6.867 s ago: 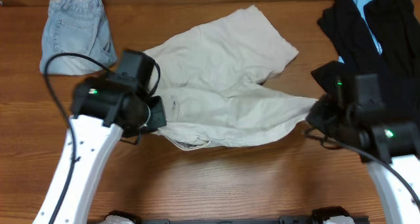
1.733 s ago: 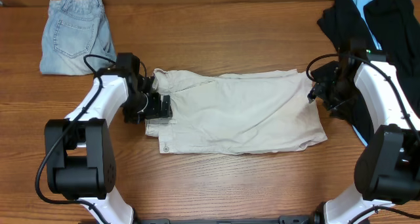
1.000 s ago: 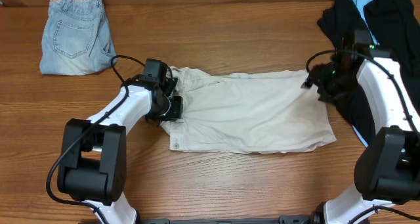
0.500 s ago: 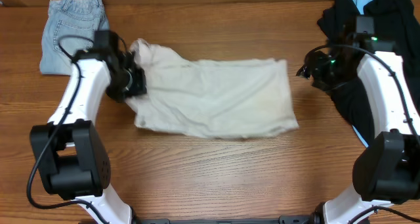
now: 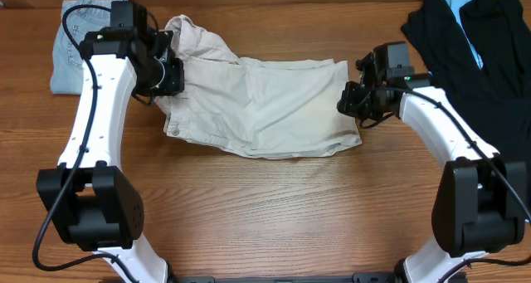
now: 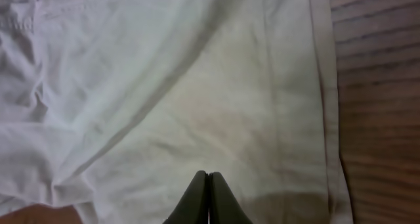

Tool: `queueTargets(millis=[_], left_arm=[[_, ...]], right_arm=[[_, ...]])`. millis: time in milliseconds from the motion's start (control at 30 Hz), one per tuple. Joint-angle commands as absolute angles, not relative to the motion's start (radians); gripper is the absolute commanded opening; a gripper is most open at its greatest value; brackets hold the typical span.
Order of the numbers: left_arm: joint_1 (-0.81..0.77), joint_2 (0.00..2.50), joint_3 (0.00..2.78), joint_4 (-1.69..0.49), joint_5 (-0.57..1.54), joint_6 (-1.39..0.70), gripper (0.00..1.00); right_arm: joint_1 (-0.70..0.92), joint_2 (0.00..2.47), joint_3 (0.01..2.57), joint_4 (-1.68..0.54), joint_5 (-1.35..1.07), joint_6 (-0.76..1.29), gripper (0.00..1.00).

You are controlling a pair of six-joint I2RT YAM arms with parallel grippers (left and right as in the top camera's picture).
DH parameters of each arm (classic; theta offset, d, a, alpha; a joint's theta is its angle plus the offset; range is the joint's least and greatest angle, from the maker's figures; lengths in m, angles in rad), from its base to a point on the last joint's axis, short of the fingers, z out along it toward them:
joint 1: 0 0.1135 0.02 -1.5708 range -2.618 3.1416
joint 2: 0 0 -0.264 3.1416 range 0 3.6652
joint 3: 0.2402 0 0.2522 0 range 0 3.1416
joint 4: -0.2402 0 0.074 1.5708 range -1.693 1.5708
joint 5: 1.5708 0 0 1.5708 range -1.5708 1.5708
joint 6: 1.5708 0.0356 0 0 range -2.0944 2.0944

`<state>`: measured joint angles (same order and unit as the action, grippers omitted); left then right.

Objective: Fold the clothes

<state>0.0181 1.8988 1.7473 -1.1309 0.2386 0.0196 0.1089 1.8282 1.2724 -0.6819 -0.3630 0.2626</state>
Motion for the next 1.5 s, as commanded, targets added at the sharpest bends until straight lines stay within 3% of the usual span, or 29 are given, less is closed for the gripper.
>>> queueTargets(millis=[0, 533, 1067, 1467], left_arm=[[-0.012, 1.890, 1.804, -1.151, 0.244, 0.046, 0.04], [-0.053, 1.890, 2.147, -1.536, 0.194, 0.048, 0.04], [-0.053, 2.030, 2.148, -1.439, 0.019, 0.207, 0.04], [-0.053, 2.112, 2.164, -1.402, -0.011, 0.202, 0.04]], right_arm=[[0.103, 1.879, 1.246, -0.640, -0.368, 0.265, 0.04], [0.105, 2.061, 1.223, -0.677, -0.305, 0.296, 0.04], [0.144, 2.036, 1.161, -0.874, -0.432, 0.226, 0.04], [0.143, 1.905, 1.185, -0.778, -0.438, 0.209, 0.04]])
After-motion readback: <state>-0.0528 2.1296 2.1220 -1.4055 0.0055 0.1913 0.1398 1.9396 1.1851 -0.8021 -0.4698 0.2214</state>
